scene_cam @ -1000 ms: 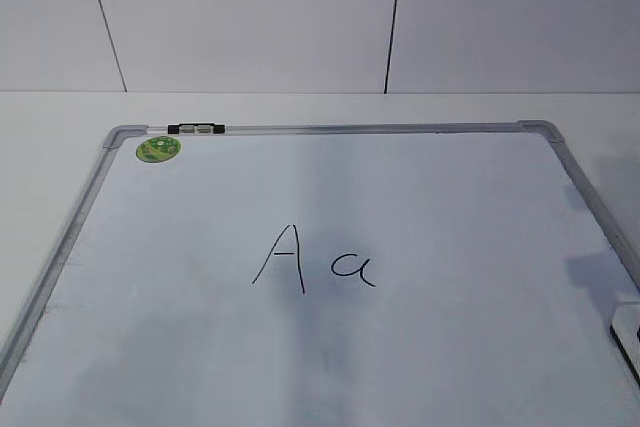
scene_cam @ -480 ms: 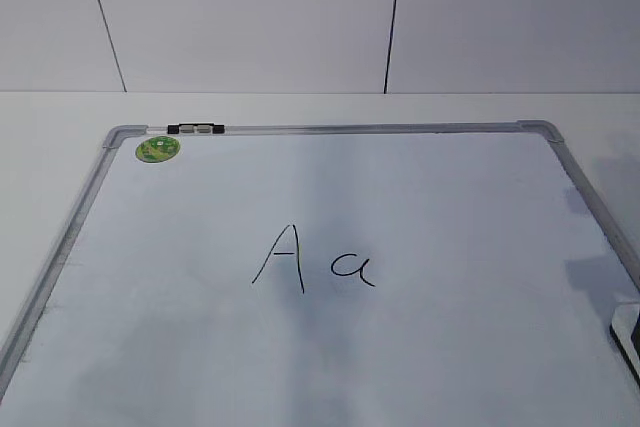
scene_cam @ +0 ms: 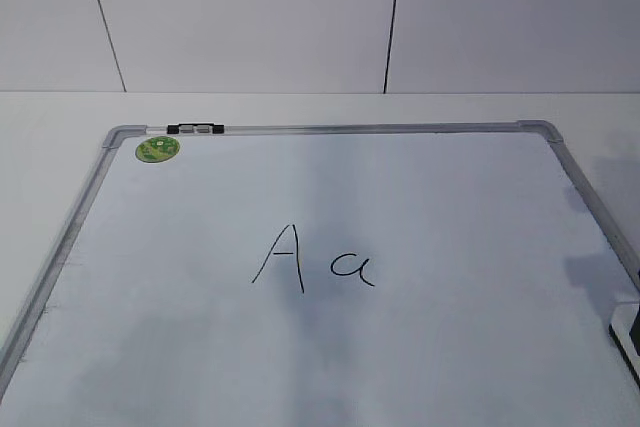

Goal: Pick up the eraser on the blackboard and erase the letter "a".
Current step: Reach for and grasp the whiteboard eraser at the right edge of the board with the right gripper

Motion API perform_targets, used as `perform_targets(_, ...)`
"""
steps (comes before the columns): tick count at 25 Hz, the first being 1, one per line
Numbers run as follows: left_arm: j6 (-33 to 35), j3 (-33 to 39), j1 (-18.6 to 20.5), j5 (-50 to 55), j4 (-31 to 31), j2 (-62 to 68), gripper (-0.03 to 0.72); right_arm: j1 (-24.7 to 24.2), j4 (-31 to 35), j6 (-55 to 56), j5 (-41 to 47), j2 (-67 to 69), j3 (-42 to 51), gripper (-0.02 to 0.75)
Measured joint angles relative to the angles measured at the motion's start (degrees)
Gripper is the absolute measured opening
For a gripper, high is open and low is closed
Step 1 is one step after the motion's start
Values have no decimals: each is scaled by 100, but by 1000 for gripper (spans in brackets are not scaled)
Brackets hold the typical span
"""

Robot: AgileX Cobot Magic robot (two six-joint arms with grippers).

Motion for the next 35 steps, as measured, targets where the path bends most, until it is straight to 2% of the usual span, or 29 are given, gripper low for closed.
perform_targets(35,0,0,-80,0,0,0,239,0,-48,41,-290,0,303,633)
